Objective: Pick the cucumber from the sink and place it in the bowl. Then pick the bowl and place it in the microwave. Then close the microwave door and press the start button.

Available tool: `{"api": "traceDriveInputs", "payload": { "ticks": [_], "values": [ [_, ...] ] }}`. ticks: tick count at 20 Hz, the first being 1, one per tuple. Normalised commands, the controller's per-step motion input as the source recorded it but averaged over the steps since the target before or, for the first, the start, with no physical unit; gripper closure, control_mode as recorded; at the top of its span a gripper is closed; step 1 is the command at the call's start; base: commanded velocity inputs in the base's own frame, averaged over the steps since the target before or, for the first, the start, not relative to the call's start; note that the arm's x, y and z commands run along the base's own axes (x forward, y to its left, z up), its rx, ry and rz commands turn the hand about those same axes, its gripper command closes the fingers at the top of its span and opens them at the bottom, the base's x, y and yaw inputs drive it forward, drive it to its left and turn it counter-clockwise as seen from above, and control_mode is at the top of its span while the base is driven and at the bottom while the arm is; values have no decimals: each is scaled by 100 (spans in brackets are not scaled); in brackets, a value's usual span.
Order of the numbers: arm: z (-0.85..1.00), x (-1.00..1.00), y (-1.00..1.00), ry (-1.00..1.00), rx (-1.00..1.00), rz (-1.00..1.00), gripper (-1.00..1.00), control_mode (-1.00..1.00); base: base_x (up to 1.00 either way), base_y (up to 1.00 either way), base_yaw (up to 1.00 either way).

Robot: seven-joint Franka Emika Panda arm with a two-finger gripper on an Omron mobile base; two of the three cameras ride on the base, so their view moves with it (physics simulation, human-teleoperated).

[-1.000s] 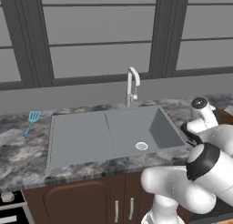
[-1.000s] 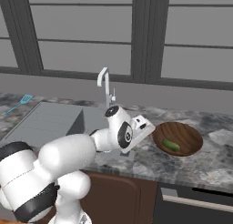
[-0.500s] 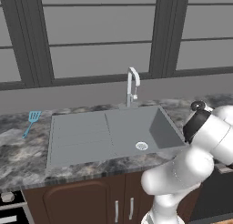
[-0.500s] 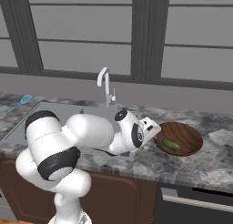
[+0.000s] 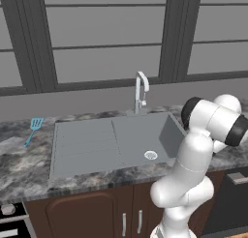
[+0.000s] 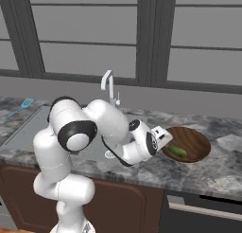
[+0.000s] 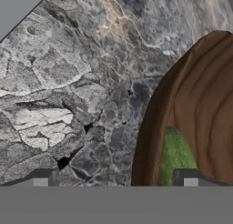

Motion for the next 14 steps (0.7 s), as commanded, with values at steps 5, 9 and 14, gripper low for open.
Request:
{"api": "traceDriveInputs", "payload": {
  "ticks": [5,9,14],
  "values": [
    [-13,30,-22,0,0,0,-100,-100,0,0,0],
    [-14,21,-8,0,0,0,-100,-100,0,0,0],
    [-5,8,0,0,0,0,100,-100,0,0,0]
  ]
}}
